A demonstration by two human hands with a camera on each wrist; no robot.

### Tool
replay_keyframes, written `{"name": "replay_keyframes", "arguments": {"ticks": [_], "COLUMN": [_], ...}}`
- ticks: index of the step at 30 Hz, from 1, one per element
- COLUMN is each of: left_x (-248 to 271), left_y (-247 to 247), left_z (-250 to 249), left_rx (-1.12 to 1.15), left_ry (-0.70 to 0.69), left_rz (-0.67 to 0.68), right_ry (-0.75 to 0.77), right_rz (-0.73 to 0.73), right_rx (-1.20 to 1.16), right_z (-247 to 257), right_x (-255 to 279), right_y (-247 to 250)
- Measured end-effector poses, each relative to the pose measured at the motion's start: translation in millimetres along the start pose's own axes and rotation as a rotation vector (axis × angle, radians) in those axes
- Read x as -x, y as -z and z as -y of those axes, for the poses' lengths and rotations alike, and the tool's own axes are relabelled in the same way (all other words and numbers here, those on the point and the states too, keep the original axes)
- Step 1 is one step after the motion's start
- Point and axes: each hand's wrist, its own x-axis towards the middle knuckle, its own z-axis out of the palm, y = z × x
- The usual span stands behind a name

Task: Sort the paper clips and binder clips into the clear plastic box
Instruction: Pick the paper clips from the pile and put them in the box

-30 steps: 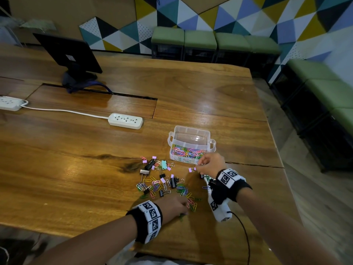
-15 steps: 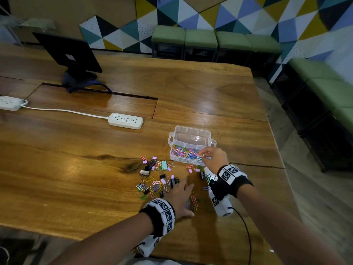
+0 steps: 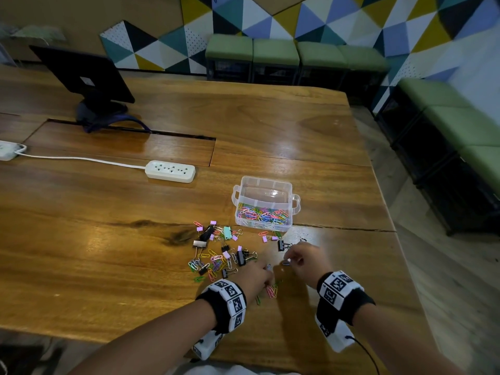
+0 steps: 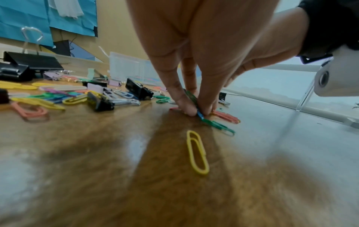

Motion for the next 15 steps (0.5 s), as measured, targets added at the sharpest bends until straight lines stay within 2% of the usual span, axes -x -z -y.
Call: {"name": "replay_keyframes", "arguments": {"ticks": [8, 15], "left_x": [-1, 2], "left_y": [9, 8], "left_z": [-9, 0], "left_rx": [-0.032, 0.098], "left_ry": [0.086, 0.151], "left_rz": [0.057, -0.025], "right_ry": [-0.066, -0.097], "right_rz": [0.203, 0.259], "right_rx": [0.246, 0.242], "right_z": [4, 15], "right_x": [-3, -2], "right_y": [-10, -15]}}
